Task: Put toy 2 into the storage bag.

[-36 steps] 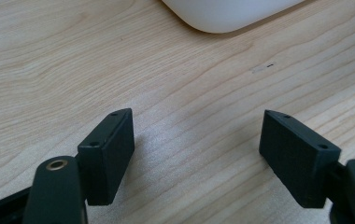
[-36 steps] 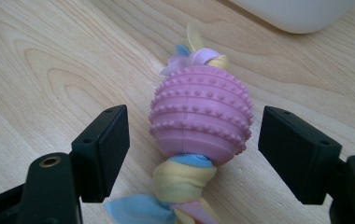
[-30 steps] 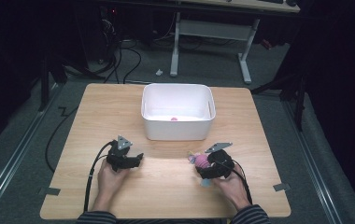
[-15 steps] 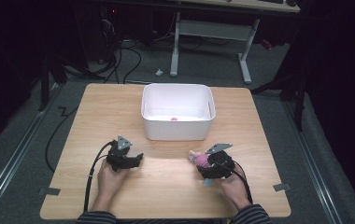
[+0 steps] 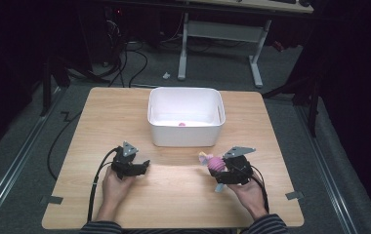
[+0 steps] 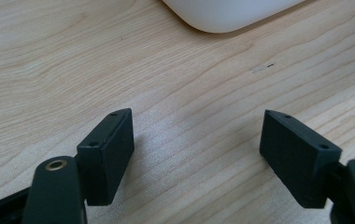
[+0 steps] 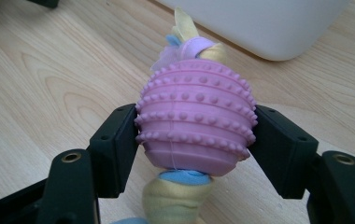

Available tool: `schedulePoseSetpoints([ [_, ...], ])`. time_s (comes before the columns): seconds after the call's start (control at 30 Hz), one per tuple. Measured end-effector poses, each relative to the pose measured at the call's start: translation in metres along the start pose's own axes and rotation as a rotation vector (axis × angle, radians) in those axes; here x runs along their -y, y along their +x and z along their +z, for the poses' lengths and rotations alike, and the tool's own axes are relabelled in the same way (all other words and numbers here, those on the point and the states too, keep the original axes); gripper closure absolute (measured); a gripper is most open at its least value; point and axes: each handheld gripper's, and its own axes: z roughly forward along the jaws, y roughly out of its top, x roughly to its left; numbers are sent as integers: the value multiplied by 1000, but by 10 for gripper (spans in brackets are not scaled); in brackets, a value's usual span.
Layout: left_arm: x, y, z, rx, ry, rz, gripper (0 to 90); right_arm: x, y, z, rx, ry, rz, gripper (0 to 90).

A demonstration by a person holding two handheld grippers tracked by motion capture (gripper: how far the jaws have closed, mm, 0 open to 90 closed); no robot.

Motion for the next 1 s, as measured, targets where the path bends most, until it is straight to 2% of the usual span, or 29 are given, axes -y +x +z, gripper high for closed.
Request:
schedulePoseSetpoints([
  [0.37,0,0,0,-17,4,-13,257,-11,-3,-8,-5,17,27,352],
  [0.63,-1,0,1,-26,3,-17,248,-26,-3,-17,-5,15,12,353],
  [1.0,-1,0,1,-24,3,-16,248,-42,-5,-28,-33,2,-8,354],
])
